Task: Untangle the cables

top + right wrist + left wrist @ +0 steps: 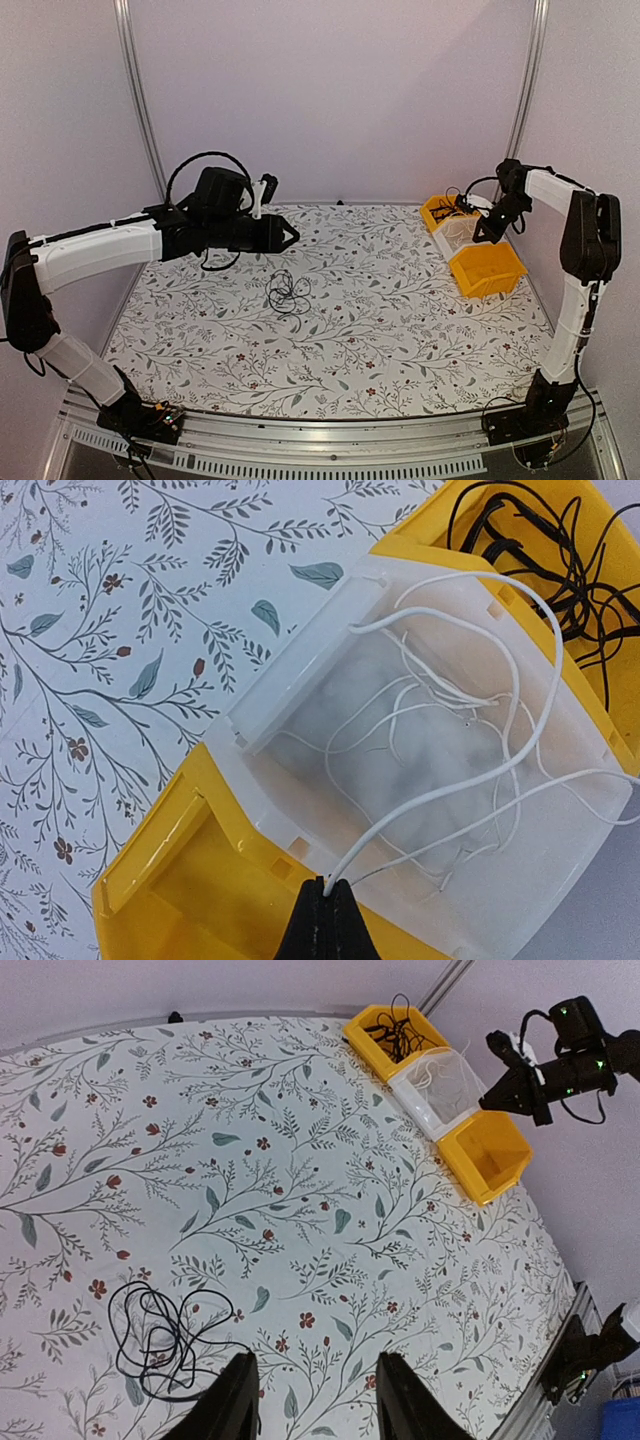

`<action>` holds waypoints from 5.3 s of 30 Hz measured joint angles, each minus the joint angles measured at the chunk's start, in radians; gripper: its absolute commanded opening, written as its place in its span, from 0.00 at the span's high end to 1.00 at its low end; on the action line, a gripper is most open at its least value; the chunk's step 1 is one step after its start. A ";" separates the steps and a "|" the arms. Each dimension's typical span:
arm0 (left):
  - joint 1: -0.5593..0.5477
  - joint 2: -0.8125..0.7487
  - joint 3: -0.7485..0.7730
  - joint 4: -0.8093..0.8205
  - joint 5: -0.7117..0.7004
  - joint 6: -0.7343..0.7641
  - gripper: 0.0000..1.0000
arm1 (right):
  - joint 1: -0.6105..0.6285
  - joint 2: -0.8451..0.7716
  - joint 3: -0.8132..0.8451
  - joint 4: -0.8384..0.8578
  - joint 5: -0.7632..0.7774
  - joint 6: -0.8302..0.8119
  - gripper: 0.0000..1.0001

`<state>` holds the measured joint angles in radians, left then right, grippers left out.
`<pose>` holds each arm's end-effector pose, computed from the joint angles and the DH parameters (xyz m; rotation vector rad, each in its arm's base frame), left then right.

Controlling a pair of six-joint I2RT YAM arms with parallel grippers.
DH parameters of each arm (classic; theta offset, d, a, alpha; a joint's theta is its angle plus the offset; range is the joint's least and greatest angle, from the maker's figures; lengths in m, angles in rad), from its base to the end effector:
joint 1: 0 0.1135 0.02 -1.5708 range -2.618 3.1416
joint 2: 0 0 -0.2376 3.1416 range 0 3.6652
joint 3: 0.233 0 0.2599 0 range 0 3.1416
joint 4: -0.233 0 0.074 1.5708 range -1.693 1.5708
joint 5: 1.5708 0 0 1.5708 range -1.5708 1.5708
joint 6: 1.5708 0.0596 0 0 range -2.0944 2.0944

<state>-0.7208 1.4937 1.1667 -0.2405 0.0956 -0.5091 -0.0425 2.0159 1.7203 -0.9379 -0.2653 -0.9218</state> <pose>0.2764 -0.2504 0.2543 0.2963 2.2301 -0.7995 0.4255 -0.0025 0.1876 -1.2136 2.4350 0.1068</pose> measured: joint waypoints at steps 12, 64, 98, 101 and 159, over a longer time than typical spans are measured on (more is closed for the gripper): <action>0.000 0.000 -0.003 -0.003 -0.002 -0.001 0.57 | 0.000 0.103 0.121 -0.058 0.076 -0.027 1.00; 0.144 0.208 -0.018 -0.213 -0.006 -0.087 0.58 | 0.071 -0.060 0.191 0.055 -0.030 0.131 0.65; 0.174 0.400 0.066 -0.208 -0.036 -0.006 0.66 | 0.502 -0.237 -0.189 0.160 -0.201 0.208 0.65; 0.181 0.415 0.097 -0.207 -0.032 0.013 0.69 | 0.502 -0.237 -0.189 0.160 -0.201 0.208 0.65; 0.185 -0.156 -0.114 -0.284 0.033 -0.156 0.67 | 0.707 0.477 0.449 0.430 -0.380 0.605 0.71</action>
<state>-0.5358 1.3380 1.0531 -0.5247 0.1284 -0.6651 0.6647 2.4931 2.1689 -0.5083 -0.6449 -0.3164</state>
